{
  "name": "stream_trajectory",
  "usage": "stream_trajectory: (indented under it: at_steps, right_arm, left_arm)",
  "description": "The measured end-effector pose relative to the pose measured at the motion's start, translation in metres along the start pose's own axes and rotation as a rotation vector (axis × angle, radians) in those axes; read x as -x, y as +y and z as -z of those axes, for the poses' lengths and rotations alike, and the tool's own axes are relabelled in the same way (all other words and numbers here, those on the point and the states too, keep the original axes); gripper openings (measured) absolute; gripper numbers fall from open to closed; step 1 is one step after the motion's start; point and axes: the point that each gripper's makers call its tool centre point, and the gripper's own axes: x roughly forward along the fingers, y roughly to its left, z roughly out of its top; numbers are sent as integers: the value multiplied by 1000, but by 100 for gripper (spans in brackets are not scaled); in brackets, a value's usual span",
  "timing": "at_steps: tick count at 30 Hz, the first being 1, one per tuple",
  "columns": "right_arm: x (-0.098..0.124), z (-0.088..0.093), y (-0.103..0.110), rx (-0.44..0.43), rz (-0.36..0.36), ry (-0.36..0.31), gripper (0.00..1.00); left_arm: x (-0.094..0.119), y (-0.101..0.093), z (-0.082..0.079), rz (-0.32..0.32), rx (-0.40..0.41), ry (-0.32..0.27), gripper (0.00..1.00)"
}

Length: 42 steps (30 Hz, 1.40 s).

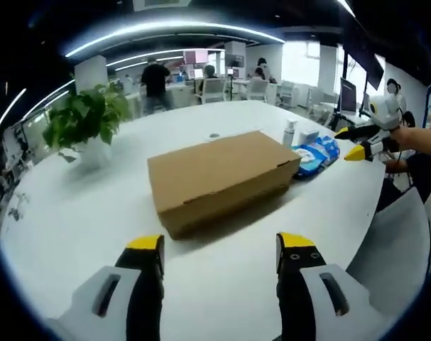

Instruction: Operate the shoe box by opening the lid, removing the specified soft item, and placing it in the target area until the item is outside and the box remains undamaged.

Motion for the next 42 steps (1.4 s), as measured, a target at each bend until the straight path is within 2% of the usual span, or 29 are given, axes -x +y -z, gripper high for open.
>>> stream_trajectory:
  at_steps: [7,14,20,26,33,42]
  right_arm:
    - [39,16,0,-31,48,-2,72]
    - [62,23,8,-55,68,-19,81]
    - [79,28,19,-65,67,-34,90]
    - [89,28,21,-84,77,-54,96]
    - [97,34,21,-100,89,-52,96]
    - [99,39,19,-100,99,-40,96]
  left_arm:
    - [26,-18,4,-19,18,-29,73]
    - [46,-32,5,-31,16,-58,83]
    - [54,-42,15,-14,4,-48,93]
    - [61,-44,20,-13,34,-57,100]
    - [65,-45,14,-12,72,-100,100]
    - [64,-44,17,-14,73,-99,100]
